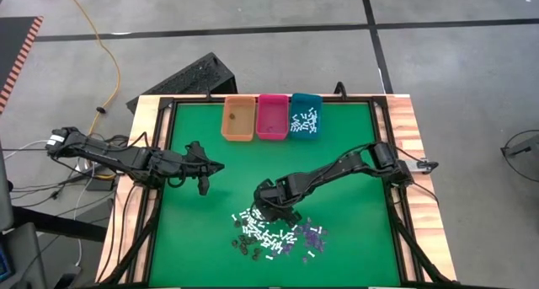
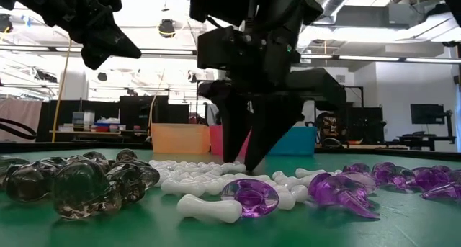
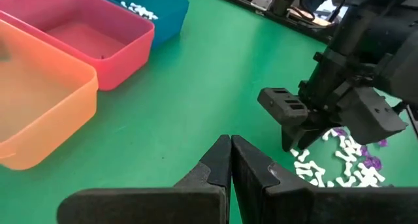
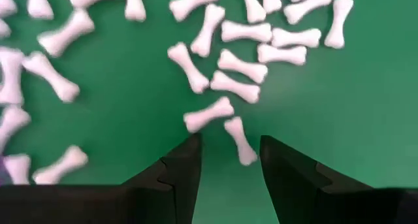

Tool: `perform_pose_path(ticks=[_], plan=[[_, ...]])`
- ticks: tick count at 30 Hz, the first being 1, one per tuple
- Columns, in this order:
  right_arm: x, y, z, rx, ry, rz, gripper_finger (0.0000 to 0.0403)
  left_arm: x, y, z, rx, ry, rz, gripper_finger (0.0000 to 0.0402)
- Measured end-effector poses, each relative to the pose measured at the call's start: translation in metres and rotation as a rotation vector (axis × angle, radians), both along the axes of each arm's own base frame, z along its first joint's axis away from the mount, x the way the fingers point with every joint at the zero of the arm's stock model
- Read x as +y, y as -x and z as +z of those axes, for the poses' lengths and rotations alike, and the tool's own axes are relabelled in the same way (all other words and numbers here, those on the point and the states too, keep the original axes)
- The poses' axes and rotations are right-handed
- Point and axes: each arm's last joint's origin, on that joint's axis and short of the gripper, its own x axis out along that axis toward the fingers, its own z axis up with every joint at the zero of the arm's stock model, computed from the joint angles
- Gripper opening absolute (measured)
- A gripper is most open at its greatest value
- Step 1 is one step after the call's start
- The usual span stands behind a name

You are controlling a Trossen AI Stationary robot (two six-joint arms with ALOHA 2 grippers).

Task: Sort Halloween decoration
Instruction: Put the white bone toy into the blue bin

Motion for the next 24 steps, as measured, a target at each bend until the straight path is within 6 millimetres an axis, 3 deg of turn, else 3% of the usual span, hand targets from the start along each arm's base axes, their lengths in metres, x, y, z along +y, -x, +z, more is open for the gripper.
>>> perform_pose_path(ticks=[6, 16, 24], plan=[[0.0, -0.0011, -0.0047, 0.012, 0.002, -0.001, 0.0175, 0.0, 0.0, 0.0, 0.0, 0.0, 0.0, 0.0], [-0.0006, -0.0006, -0.0058, 0.023, -0.013, -0.038, 0.0063, 0.0002, 0.0001, 0.0, 0.0, -0.003, 0.008, 0.0], [-0.005, -0.0017, -0.0059, 0.033, -0.05, -0.145, 0.0016, 0.0003, 0.0001, -0.0001, 0.001, -0.004, 0.009, 0.0]])
